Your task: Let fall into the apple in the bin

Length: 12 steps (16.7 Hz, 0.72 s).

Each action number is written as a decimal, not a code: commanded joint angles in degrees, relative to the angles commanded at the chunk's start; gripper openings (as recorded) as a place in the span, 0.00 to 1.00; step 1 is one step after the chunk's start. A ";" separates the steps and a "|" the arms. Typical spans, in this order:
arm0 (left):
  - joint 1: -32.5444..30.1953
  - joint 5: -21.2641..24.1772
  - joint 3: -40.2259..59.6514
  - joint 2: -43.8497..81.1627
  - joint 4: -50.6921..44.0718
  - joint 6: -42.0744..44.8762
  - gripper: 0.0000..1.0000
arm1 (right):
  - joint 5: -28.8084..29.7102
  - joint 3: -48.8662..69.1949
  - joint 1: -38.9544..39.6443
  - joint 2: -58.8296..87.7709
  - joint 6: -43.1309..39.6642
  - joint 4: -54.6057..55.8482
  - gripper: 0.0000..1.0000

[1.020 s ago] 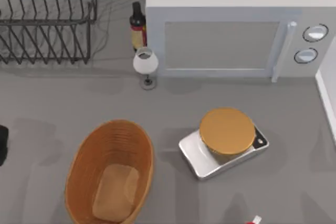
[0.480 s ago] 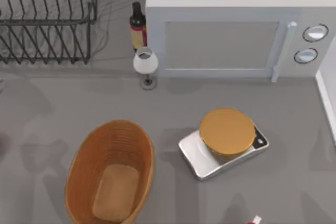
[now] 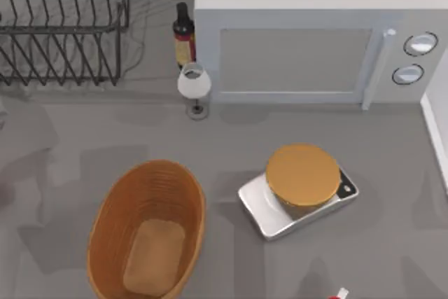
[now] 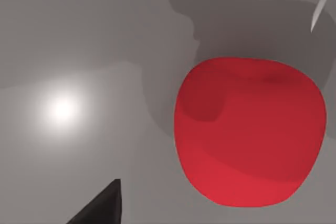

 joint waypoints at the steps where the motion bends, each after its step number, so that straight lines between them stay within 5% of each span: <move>1: 0.11 0.01 0.72 0.93 -0.48 0.68 1.00 | 0.00 0.00 0.00 0.00 0.00 0.00 1.00; 8: -0.05 0.01 0.15 1.71 0.42 0.83 1.00 | 0.00 0.00 0.00 0.00 0.00 0.00 1.00; 12: 0.11 0.03 -4.12 5.14 8.74 0.99 1.00 | 0.00 0.00 0.00 0.00 0.00 0.00 1.00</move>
